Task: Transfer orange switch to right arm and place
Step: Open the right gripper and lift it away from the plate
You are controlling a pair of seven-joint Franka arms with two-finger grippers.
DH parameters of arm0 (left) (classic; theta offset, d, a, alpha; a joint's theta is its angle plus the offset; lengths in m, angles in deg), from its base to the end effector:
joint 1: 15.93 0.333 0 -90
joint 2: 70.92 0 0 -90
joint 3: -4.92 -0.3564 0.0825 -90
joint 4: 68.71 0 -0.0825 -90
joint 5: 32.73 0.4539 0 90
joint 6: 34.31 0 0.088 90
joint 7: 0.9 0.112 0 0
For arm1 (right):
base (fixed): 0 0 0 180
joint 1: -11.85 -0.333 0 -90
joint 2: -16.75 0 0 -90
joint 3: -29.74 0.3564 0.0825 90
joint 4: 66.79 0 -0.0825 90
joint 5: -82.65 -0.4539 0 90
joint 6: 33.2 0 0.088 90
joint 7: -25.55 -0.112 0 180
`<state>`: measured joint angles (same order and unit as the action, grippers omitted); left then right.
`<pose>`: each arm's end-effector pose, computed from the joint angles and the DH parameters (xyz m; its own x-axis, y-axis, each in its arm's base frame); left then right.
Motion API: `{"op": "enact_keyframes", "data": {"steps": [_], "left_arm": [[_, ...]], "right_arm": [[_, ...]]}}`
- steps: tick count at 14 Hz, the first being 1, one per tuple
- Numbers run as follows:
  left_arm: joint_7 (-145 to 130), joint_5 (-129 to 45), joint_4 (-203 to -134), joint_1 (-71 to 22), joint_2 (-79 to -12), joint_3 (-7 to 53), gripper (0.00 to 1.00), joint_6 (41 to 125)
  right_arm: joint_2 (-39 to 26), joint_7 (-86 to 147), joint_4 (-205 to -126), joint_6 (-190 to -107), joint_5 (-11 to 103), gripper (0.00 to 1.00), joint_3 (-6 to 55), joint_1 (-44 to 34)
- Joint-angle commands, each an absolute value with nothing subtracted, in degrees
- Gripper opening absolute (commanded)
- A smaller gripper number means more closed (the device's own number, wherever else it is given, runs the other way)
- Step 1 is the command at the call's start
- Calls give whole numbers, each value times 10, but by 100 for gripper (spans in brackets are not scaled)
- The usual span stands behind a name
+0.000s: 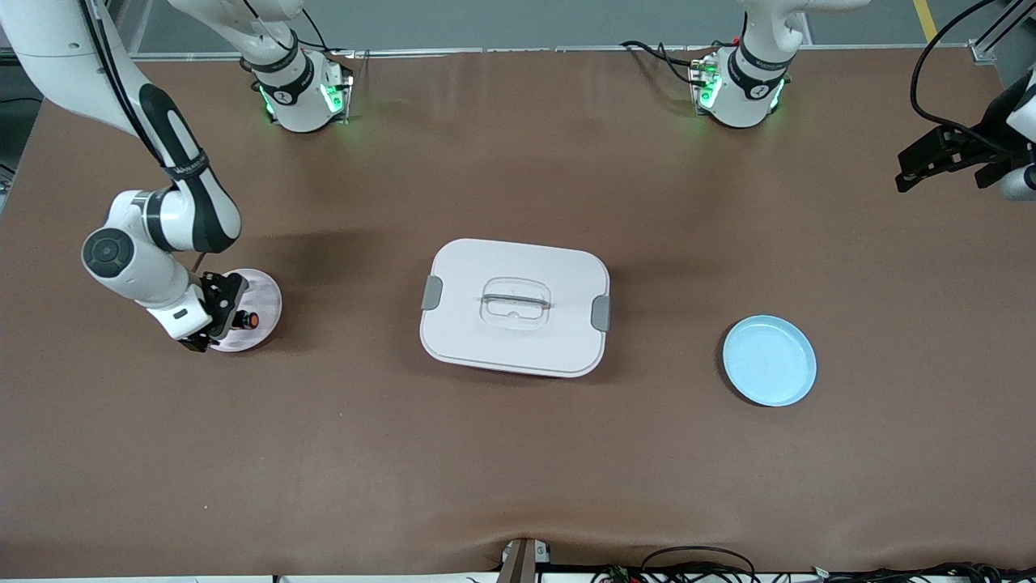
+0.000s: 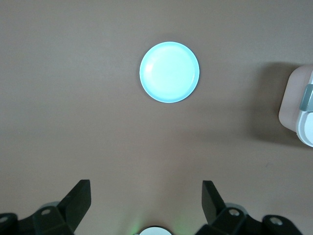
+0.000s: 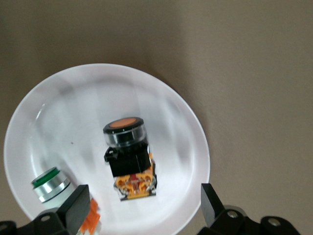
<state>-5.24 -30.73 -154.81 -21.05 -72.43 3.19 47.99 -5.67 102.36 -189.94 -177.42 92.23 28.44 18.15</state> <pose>0.5999 -0.0310 0.7010 0.9991 0.0212 -0.0372 0.0198 -0.9991 -0.0369 0.6168 -0.0815 0.1892 0.2208 0.9694 -0.1070 0.9748 -0.2228 -0.0068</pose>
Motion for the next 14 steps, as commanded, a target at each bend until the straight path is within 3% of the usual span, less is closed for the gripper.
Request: {"op": "enact_keyframes", "data": {"steps": [1, 6, 14], "left_arm": [[-42, -317, -1552, -215, -729, 26, 100, 482], [-42, -316, -1553, -216, -727, 26, 100, 482], [-42, -316, -1553, -216, -723, 26, 100, 482]], "right_arm": [[-15, 964, -1879, -1694, 929, 100, 294, 190], [38, 896, -1858, -1576, 827, 100, 290, 196], [152, 604, -1854, -1424, 827, 100, 296, 162]]}}
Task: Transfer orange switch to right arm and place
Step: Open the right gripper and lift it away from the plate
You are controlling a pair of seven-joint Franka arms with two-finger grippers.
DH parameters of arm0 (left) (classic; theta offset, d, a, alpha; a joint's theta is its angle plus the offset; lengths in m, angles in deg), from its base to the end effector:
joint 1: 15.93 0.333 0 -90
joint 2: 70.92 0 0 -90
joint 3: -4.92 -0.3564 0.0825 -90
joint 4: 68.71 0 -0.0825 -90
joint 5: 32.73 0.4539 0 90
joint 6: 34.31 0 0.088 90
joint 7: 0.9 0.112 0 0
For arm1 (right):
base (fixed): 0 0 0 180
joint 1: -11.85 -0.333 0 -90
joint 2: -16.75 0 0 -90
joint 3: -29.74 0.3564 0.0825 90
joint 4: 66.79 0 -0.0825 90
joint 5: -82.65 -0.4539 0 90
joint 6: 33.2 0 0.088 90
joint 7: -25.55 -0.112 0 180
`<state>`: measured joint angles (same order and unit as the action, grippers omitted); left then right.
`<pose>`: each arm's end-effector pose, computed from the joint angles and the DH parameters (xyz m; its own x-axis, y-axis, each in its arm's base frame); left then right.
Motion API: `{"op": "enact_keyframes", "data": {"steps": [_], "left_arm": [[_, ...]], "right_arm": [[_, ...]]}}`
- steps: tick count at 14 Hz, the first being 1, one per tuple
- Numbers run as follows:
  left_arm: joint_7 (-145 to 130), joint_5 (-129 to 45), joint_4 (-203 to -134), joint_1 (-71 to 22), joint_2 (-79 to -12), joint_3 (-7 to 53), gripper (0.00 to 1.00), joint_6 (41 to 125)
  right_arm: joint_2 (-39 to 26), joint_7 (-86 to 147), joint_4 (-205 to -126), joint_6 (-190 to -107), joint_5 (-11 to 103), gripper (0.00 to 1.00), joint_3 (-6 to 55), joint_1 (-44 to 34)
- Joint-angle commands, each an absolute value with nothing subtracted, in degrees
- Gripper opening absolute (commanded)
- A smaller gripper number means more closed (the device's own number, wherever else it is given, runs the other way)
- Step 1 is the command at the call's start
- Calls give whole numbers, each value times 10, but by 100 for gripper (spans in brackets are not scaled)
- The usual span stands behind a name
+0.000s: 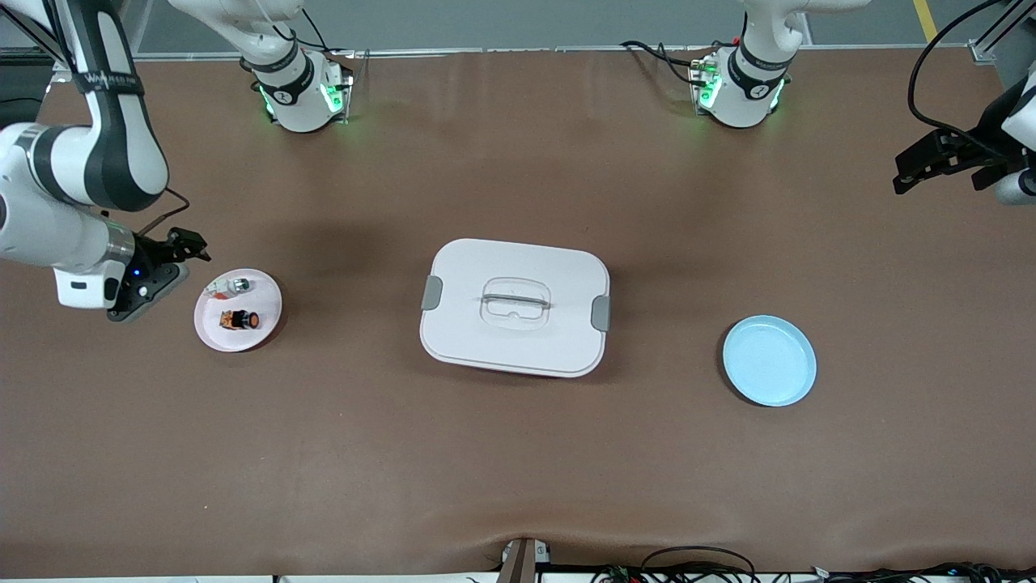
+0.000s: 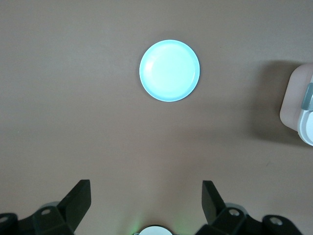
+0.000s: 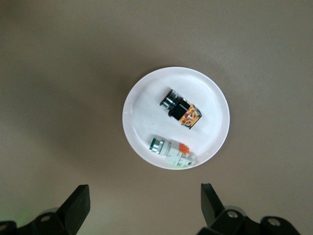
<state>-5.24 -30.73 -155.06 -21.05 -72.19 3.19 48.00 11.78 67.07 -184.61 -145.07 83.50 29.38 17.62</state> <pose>0.6014 -0.0311 0.6962 0.9987 0.0212 -0.0455 0.0195 -0.9991 -0.0377 0.6009 -0.0656 0.3778 0.7968 0.5851 -0.1505 0.5736 -0.8109 -0.1159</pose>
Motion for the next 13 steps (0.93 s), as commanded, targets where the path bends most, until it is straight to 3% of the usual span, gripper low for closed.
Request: {"op": "enact_keyframes", "data": {"steps": [1, 9, 13], "left_arm": [[-42, -316, -1553, -216, -723, 26, 100, 482], [-42, -316, -1552, -216, -722, 26, 100, 483], [-42, -316, -1552, -217, -722, 26, 100, 487]], "right_arm": [[162, 567, -1853, -1410, 827, 100, 296, 157], [172, 416, -1747, -1252, 826, 100, 296, 155], [168, 337, -1711, -1224, 826, 100, 296, 138]]}}
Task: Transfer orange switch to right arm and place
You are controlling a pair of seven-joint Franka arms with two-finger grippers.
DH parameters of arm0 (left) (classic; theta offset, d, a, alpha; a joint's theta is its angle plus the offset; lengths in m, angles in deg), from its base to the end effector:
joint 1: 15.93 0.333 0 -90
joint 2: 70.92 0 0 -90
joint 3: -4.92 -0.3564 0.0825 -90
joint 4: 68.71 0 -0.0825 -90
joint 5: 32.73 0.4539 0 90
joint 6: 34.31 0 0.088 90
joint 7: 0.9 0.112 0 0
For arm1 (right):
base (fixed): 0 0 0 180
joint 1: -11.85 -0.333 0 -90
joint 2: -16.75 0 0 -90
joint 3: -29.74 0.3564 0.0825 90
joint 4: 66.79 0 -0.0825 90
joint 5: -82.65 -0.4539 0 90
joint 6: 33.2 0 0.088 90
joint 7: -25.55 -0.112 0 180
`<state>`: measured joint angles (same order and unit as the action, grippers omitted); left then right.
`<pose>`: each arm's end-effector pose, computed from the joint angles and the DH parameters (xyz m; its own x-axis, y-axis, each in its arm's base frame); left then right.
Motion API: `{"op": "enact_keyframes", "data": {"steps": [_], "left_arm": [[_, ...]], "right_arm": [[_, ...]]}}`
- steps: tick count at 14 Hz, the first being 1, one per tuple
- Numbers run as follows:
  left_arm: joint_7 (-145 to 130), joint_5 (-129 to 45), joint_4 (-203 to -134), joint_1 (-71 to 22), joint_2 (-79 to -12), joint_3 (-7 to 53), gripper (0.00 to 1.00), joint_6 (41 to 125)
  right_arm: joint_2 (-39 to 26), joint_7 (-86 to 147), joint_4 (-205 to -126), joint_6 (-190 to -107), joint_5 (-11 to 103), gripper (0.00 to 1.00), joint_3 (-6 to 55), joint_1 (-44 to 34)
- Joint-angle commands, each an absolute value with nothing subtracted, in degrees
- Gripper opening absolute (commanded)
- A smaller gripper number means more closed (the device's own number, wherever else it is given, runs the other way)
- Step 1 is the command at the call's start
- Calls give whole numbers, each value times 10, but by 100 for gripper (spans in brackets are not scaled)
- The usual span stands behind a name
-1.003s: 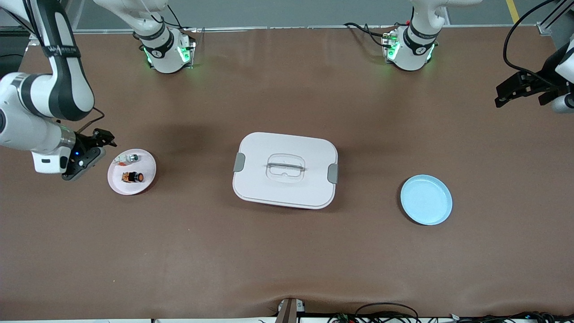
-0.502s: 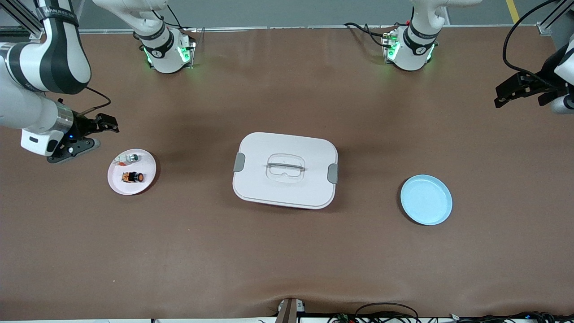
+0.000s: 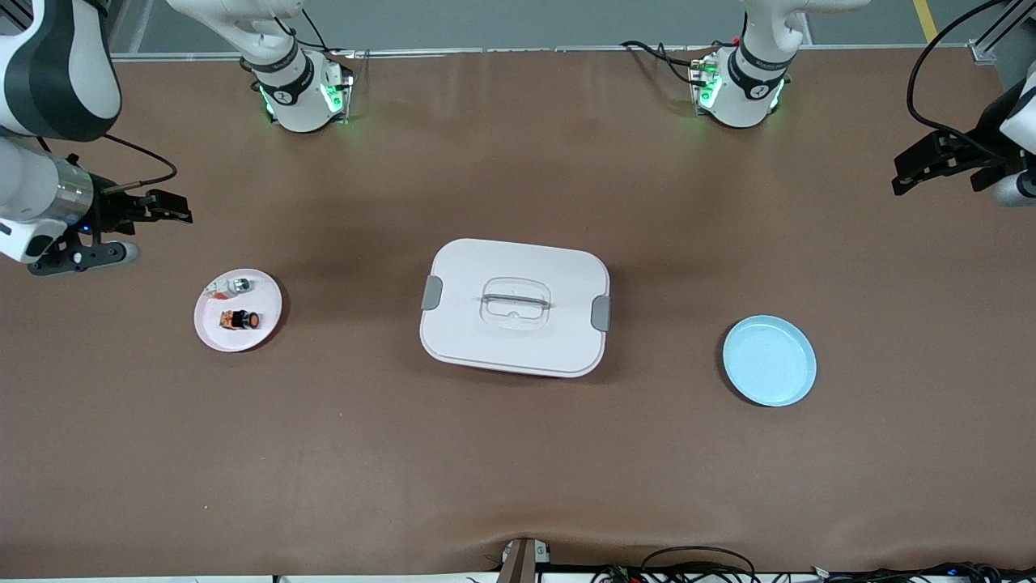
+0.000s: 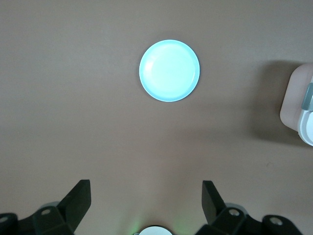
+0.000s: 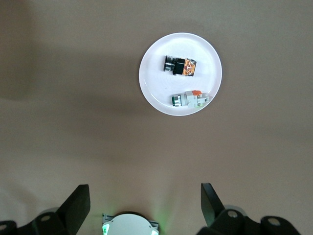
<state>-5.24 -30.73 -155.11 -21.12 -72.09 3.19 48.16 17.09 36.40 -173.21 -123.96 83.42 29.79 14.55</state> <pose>0.6023 -0.0319 0.6949 0.9988 0.0199 -0.0454 0.0182 -0.9991 -0.0377 0.5940 -0.0290 0.5122 0.9542 0.1444 -0.2619 0.1396 -0.9895 -0.0370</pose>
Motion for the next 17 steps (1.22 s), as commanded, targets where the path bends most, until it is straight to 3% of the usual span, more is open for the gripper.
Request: {"op": "enact_keyframes", "data": {"steps": [1, 7, 12, 17], "left_arm": [[-42, -316, -1552, -218, -722, 26, 100, 486], [-42, -316, -1552, -217, -723, 26, 100, 486], [-42, -316, -1552, -217, -723, 26, 100, 486], [-42, -316, -1552, -216, -722, 26, 100, 487]], "right_arm": [[167, 337, -1703, -1223, 826, 100, 296, 138], [163, 315, -1653, -1222, 828, 100, 295, 139], [149, 267, -1567, -1182, 833, 100, 295, 138], [151, 275, -1547, -1190, 828, 100, 292, 142]]}}
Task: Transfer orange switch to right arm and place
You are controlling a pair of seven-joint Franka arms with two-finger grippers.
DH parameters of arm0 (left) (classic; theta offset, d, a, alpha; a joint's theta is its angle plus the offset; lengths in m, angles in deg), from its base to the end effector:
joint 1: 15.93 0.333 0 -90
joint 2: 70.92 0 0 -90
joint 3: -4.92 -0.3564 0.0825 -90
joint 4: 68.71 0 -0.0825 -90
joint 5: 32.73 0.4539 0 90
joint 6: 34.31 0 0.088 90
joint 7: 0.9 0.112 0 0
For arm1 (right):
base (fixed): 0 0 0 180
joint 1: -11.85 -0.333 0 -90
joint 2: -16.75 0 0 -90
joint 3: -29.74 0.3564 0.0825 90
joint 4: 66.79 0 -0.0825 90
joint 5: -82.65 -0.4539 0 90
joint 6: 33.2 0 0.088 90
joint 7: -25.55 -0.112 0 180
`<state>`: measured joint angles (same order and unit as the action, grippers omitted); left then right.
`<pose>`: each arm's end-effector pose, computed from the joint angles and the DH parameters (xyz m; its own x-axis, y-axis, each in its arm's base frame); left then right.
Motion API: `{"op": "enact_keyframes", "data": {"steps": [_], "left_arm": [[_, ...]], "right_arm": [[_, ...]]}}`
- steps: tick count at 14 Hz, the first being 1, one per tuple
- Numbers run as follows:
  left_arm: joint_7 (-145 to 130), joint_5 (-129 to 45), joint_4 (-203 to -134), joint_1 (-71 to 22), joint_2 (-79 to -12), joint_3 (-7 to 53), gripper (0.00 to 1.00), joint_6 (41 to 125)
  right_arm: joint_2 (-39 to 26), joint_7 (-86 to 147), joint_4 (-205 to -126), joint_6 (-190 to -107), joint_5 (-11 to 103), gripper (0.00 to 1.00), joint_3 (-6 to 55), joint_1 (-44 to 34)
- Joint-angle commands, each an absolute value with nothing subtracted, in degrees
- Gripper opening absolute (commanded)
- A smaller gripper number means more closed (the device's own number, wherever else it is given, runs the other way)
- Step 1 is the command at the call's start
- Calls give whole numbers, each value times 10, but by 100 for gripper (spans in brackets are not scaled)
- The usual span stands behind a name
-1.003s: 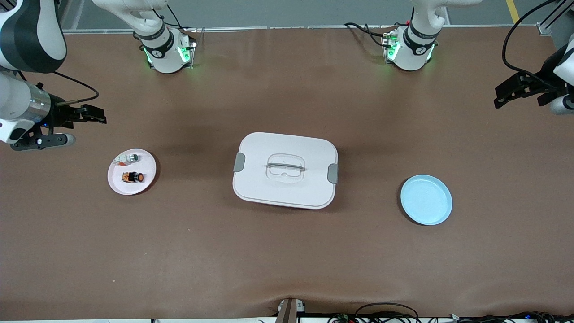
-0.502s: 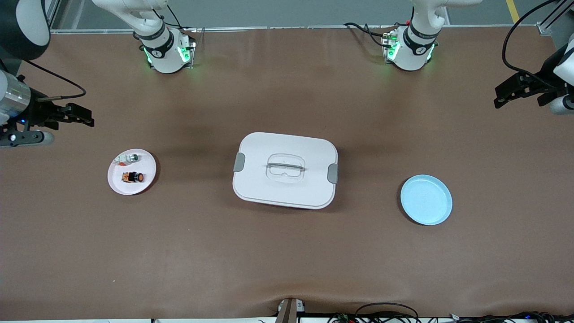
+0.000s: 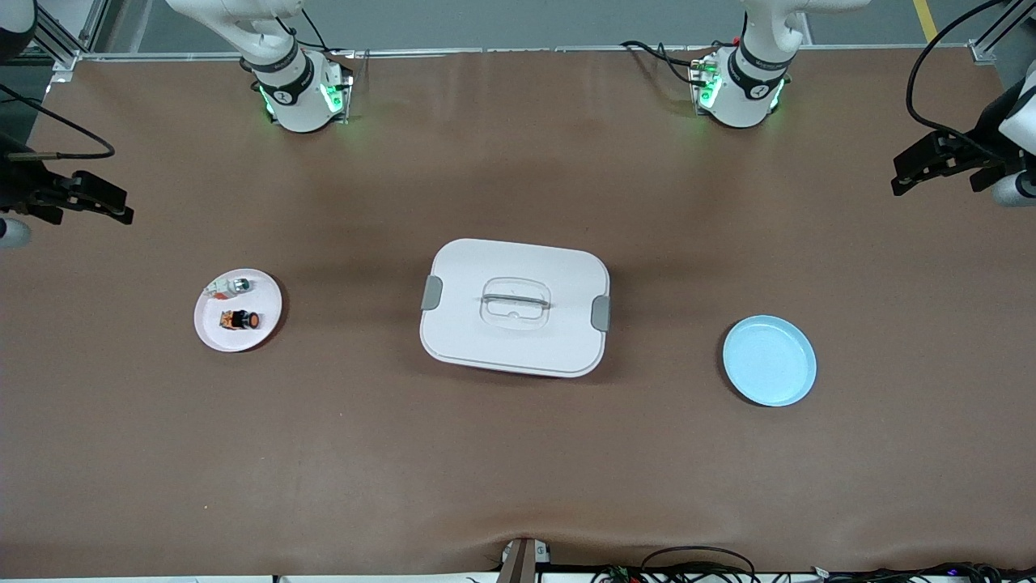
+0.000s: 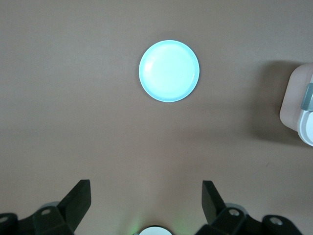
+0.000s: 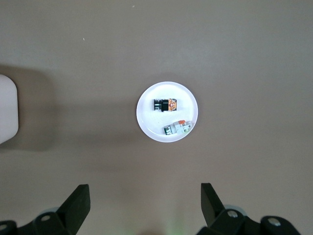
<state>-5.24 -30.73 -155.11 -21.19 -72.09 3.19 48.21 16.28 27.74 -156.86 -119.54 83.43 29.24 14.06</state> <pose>0.6024 -0.0327 0.6950 0.9988 0.0187 -0.0445 0.0170 -0.9991 -0.0376 0.6189 -0.0309 0.6488 0.9972 -0.0098 -0.0737 -0.0090 -0.9999 0.0109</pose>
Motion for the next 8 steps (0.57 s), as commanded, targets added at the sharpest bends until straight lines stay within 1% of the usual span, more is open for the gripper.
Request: {"op": "enact_keyframes", "data": {"steps": [1, 8], "left_arm": [[-42, -316, -1553, -217, -722, 26, 100, 487], [-42, -316, -1553, -216, -722, 26, 100, 486]], "right_arm": [[152, 273, -1548, -1192, 828, 100, 293, 141], [157, 182, -1550, -1185, 826, 100, 295, 140]]}}
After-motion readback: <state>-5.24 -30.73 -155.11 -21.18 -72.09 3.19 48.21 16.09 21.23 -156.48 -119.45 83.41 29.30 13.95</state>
